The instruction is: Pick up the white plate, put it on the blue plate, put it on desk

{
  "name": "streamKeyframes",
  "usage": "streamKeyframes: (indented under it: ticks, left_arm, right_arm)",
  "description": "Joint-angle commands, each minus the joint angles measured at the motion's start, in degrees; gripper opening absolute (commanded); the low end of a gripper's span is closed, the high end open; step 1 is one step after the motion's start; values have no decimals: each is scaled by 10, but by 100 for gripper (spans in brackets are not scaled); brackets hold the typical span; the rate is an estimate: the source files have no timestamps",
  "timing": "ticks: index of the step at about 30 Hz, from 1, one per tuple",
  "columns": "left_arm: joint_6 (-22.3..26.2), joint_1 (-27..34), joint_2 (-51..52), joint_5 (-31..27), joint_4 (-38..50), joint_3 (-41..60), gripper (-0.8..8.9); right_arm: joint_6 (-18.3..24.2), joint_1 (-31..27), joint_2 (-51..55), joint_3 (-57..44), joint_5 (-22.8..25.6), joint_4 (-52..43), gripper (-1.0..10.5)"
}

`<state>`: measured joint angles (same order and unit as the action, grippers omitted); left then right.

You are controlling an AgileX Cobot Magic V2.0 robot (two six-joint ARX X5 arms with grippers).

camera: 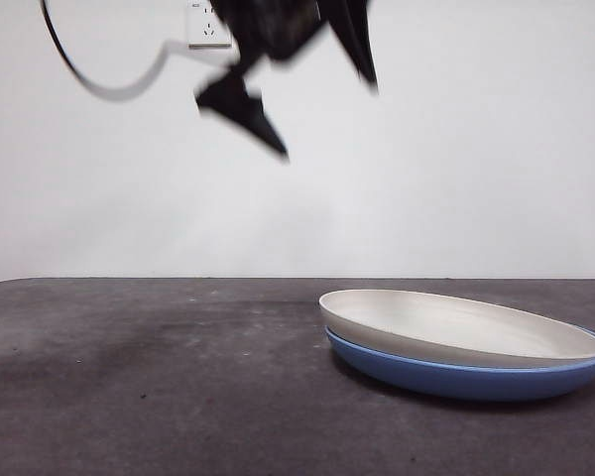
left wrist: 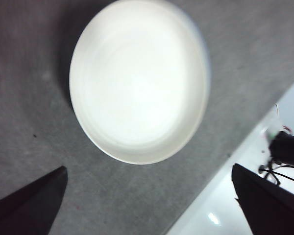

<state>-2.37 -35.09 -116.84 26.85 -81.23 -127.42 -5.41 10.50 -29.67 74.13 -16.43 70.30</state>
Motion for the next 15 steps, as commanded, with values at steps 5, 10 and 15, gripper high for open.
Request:
streamKeyframes:
  ticks: [5,10,15]
  left_arm:
    - [32,-6,147,-1,-17,4,595]
    - [49,-6,259,-1,-17,50,594]
    - [71,-5,379,-2,-16,143,594]
  right_arm:
    - [-24,2,-4,12,1,10,570]
    - [-30,2,-10,12,8,15,570]
    - [-30,2,-23,12,29,21,570]
